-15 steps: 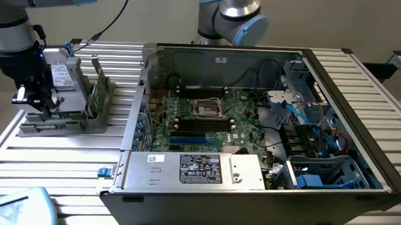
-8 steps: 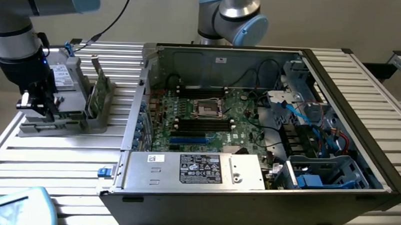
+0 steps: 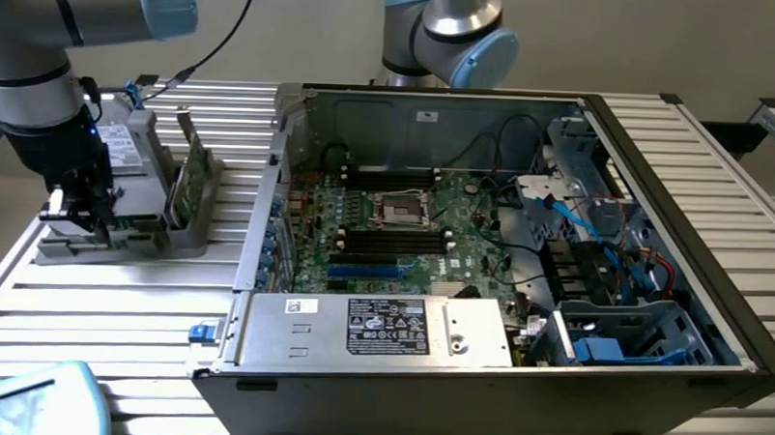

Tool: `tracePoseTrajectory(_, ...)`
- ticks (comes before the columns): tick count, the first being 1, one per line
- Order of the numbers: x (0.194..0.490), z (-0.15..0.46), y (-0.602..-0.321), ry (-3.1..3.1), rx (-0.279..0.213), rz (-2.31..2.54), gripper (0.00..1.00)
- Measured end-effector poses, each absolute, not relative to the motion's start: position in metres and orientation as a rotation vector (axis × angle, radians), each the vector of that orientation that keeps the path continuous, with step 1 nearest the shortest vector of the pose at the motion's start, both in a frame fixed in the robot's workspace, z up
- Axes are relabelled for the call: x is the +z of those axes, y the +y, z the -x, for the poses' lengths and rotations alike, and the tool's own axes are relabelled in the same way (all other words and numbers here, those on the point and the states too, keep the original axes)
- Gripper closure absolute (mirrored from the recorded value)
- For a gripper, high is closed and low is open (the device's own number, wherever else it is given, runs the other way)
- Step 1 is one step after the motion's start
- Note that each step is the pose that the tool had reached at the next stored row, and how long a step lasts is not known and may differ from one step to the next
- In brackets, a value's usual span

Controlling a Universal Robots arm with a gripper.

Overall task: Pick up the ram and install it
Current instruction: 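Pick up the ram and move it above insertion slot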

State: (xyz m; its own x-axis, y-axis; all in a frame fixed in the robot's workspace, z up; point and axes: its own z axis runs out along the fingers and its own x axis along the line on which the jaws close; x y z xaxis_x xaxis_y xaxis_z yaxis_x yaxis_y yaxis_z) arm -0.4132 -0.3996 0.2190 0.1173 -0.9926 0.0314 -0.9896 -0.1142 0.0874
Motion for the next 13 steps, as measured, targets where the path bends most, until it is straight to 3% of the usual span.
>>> tracePoseTrajectory(13,0.196,0.413,-0.398,-1.997,-0.054,-2.317,0.63)
